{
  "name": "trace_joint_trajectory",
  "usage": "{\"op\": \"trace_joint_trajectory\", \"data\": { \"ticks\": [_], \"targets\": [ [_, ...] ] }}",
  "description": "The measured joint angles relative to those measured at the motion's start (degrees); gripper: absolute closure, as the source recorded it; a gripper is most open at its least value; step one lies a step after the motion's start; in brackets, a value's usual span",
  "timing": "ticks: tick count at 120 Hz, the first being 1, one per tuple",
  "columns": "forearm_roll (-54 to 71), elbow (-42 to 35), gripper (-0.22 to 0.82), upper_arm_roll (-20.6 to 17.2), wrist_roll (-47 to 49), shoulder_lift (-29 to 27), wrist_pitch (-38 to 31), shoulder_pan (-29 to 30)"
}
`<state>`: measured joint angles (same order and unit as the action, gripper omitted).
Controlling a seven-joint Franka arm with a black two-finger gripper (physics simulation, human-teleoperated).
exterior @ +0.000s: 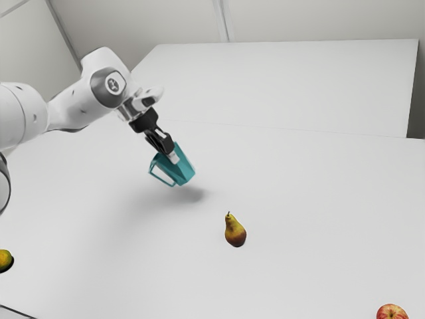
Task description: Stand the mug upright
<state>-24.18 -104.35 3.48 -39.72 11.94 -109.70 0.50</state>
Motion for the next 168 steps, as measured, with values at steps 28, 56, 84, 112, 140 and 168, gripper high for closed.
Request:
{"op": "trace_joint_trajectory", "data": {
  "ticks": [28,56,84,112,140,168],
  "targets": [
    [15.69,0.18,0.78,-2.78,8.01,0.21,-3.12,-0.39],
    [24.27,-4.45,0.78,-5.30,14.45,0.67,-8.89,-0.74],
    [25.92,-6.54,0.78,-5.35,19.14,2.26,-12.90,-0.76],
    [25.07,-6.70,0.43,-5.33,22.09,2.73,-14.07,-0.79],
    [24.14,-6.57,0.14,-5.48,23.87,-1.13,-13.40,-1.52],
    [20.73,2.51,0.05,-5.31,25.03,-4.22,-5.83,-1.34]
  ]
}}
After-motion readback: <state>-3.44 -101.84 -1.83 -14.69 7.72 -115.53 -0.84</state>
